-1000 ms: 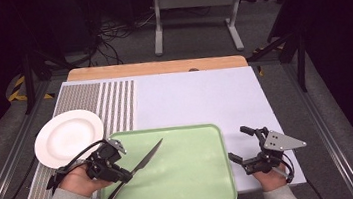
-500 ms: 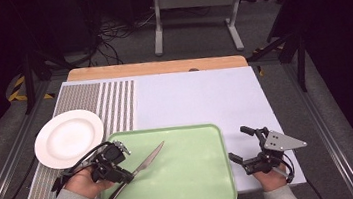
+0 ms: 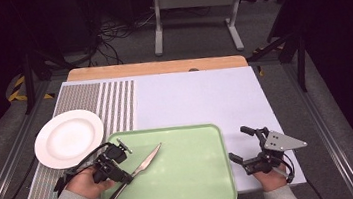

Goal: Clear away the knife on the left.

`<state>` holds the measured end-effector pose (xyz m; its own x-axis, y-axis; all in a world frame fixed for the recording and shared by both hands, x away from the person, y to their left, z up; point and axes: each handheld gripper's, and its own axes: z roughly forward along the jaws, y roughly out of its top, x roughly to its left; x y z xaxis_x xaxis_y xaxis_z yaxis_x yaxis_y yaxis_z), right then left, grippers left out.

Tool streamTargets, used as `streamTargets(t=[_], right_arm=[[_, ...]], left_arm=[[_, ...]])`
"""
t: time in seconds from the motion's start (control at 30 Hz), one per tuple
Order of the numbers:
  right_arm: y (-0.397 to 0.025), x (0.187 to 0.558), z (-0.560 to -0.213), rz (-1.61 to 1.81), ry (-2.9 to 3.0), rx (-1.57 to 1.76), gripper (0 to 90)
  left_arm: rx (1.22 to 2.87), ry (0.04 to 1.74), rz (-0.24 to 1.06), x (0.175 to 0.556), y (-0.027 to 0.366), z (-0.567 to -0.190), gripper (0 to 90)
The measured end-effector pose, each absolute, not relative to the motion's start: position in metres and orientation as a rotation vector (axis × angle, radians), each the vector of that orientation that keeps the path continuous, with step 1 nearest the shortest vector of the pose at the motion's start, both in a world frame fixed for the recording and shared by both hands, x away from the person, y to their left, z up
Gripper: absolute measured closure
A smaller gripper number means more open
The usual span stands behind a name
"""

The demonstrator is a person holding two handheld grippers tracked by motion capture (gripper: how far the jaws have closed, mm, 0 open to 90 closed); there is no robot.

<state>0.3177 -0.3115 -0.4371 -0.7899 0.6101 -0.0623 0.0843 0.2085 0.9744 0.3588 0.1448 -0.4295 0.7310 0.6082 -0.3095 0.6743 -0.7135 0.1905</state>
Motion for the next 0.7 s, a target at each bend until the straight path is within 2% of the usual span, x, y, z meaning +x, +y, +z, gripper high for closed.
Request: streamTargets(t=[0.5,0.57,0.6,0.67,0.7], right_arm=[[-0.3113,0.3175,-0.4370,1.611,2.053,0.644,2.5],[-0.3115,0.3174,-0.4368,1.611,2.053,0.642,2.5],[-0.3115,0.3174,-0.4368,1.611,2.052,0.642,2.5],[-0.3113,0.3173,-0.4368,1.610,2.053,0.643,2.5],[-0.3113,0.3173,-0.4368,1.610,2.053,0.643,2.5]], left_arm=[[2.645,1.017,-0.321,0.3575,0.1429,-0.4298,78.6],[2.644,1.002,-0.346,0.3580,0.1436,-0.4292,67.3],[2.625,0.983,-0.370,0.3588,0.1445,-0.4285,67.3],[2.600,0.957,-0.376,0.3593,0.1459,-0.4259,55.4],[2.592,0.945,-0.380,0.3595,0.1464,-0.4246,55.4]])
